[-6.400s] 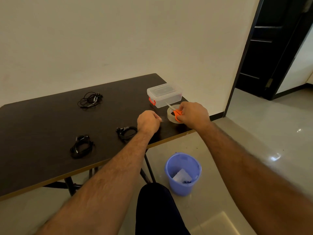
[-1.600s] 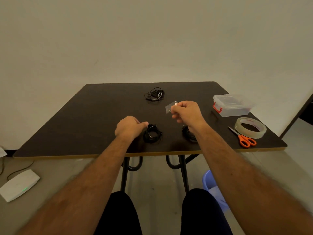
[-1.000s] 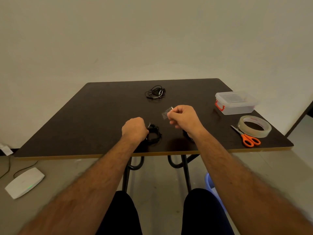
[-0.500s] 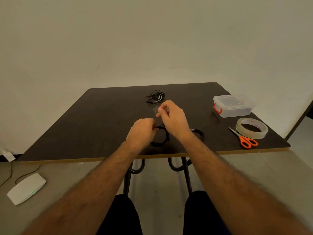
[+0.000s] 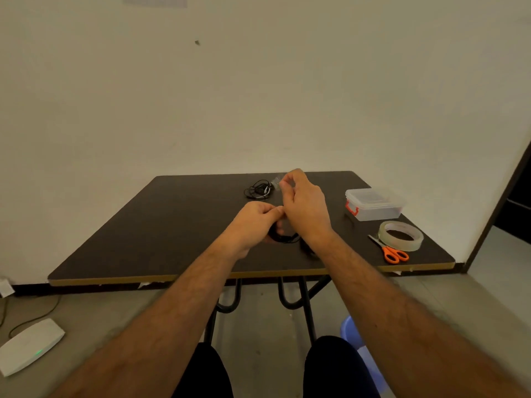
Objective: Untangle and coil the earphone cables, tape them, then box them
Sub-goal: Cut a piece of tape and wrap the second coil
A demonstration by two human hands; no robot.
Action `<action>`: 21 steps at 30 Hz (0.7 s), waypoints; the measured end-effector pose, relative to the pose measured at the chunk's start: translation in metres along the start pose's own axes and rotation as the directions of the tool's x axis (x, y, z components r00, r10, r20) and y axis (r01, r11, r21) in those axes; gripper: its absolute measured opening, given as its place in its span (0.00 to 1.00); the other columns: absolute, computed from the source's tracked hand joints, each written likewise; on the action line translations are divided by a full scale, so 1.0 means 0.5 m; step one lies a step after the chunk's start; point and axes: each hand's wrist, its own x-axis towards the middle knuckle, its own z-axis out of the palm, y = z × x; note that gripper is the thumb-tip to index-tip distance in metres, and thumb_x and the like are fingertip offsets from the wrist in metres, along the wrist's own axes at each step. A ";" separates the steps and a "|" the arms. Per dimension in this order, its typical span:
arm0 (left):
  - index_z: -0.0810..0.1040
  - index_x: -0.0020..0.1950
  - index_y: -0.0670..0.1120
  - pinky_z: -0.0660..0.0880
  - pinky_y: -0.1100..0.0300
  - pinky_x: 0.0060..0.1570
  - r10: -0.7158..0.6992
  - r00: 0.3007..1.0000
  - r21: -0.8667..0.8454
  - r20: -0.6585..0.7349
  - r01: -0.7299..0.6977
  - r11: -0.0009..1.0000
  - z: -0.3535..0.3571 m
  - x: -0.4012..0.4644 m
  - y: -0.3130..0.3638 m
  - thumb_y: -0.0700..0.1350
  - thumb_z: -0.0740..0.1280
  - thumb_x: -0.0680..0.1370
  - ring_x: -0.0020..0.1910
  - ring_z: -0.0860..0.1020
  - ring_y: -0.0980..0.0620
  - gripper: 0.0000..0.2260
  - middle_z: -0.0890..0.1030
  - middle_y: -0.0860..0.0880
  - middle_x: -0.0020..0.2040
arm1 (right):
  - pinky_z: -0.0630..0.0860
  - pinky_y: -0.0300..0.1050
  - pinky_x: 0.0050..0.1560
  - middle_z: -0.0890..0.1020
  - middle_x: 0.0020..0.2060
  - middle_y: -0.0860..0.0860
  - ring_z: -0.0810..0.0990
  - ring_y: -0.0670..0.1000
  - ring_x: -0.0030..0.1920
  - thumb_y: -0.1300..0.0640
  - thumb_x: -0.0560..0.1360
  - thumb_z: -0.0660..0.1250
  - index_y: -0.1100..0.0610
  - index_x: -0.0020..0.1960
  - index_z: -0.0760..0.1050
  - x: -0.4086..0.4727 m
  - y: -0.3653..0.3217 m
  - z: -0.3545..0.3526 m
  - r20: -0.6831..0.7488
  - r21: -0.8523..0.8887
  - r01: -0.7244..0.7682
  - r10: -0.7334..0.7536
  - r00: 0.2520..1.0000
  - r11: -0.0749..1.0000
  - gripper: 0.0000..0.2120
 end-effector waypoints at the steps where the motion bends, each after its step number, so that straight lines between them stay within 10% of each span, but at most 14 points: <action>1: 0.80 0.47 0.41 0.82 0.51 0.48 -0.021 0.999 -0.039 0.030 0.022 0.999 0.000 -0.012 0.014 0.48 0.61 0.84 0.40 0.79 0.52 0.14 0.78 0.47 0.38 | 0.67 0.43 0.27 0.73 0.28 0.46 0.72 0.46 0.27 0.54 0.83 0.58 0.54 0.52 0.71 -0.003 -0.013 -0.011 -0.017 0.000 0.004 -0.004 1.000 1.000 0.05; 6: 0.76 0.40 0.48 0.75 0.49 0.57 0.053 0.997 -0.052 0.061 -0.050 0.997 0.000 -0.079 0.075 0.52 0.55 0.85 0.44 0.77 0.50 0.18 0.79 0.48 0.41 | 0.63 0.34 0.25 0.74 0.27 0.45 0.71 0.43 0.24 0.53 0.83 0.59 0.52 0.51 0.70 -0.029 -0.089 -0.074 -0.101 0.032 0.060 -0.057 0.993 0.998 0.04; 13: 0.69 0.39 0.46 0.67 0.53 0.43 0.278 0.958 0.081 -0.073 -0.272 0.959 -0.012 -0.142 0.192 0.49 0.53 0.85 0.37 0.68 0.48 0.16 0.71 0.53 0.30 | 0.64 0.38 0.24 0.73 0.25 0.48 0.68 0.45 0.22 0.56 0.83 0.59 0.52 0.51 0.70 -0.020 -0.194 -0.160 -0.221 0.234 0.176 -0.124 0.967 0.956 0.03; 21: 0.66 0.36 0.47 0.65 0.49 0.42 0.360 0.926 0.163 -0.112 -0.340 0.926 -0.031 -0.138 0.278 0.46 0.53 0.84 0.34 0.64 0.50 0.16 0.67 0.54 0.28 | 0.82 0.49 0.43 0.85 0.39 0.53 0.85 0.49 0.38 0.57 0.80 0.63 0.55 0.48 0.74 0.034 -0.245 -0.283 -0.027 0.391 0.134 -0.134 0.991 0.911 0.03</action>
